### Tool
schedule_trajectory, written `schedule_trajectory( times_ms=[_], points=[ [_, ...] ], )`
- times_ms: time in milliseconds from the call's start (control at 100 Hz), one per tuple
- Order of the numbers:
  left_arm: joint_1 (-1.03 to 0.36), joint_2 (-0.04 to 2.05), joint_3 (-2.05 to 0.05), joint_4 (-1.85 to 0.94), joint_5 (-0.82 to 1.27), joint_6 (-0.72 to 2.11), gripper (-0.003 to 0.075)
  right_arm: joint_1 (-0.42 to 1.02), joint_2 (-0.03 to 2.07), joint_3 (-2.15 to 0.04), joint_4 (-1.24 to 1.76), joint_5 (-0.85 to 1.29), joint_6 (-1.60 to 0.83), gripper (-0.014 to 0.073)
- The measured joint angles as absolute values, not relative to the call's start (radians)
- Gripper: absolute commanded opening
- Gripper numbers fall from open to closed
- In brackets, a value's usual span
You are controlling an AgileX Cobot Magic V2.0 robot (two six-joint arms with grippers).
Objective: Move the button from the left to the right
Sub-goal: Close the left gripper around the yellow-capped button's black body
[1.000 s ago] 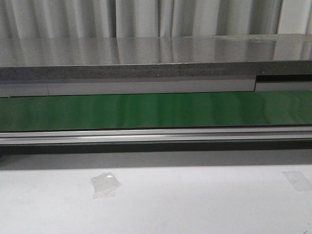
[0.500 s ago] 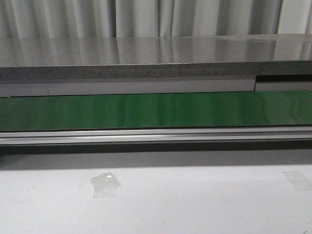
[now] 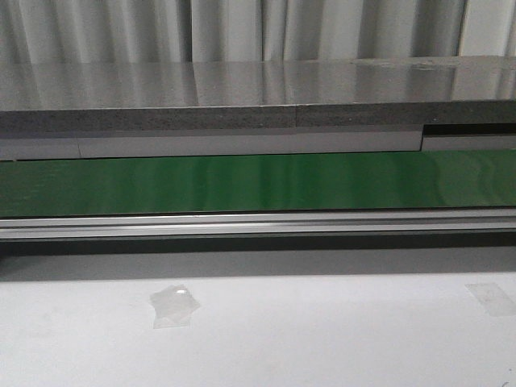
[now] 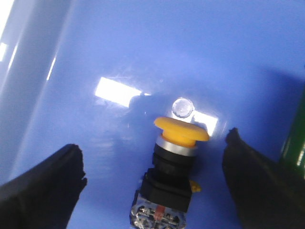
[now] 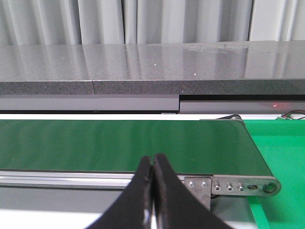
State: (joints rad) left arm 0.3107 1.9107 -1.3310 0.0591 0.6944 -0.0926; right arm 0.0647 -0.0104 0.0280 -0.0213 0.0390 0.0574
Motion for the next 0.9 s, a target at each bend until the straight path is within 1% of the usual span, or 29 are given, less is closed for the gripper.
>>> schedule_trajectory(
  times_ms=[760, 830, 900],
  points=[
    [0.312, 2.008, -1.336, 0.044, 0.686, -0.093, 0.0564, 0.065, -0.010, 0.028, -0.021, 0.039, 0.057, -0.0068],
    [0.313, 2.012, -1.339, 0.044, 0.684, -0.093, 0.0541, 0.065, -0.010, 0.028, -0.021, 0.039, 0.057, -0.0068],
    [0.313, 2.016, -1.339, 0.043, 0.682, -0.093, 0.0475, 0.065, -0.010, 0.028, -0.021, 0.039, 0.057, -0.0068]
  ],
)
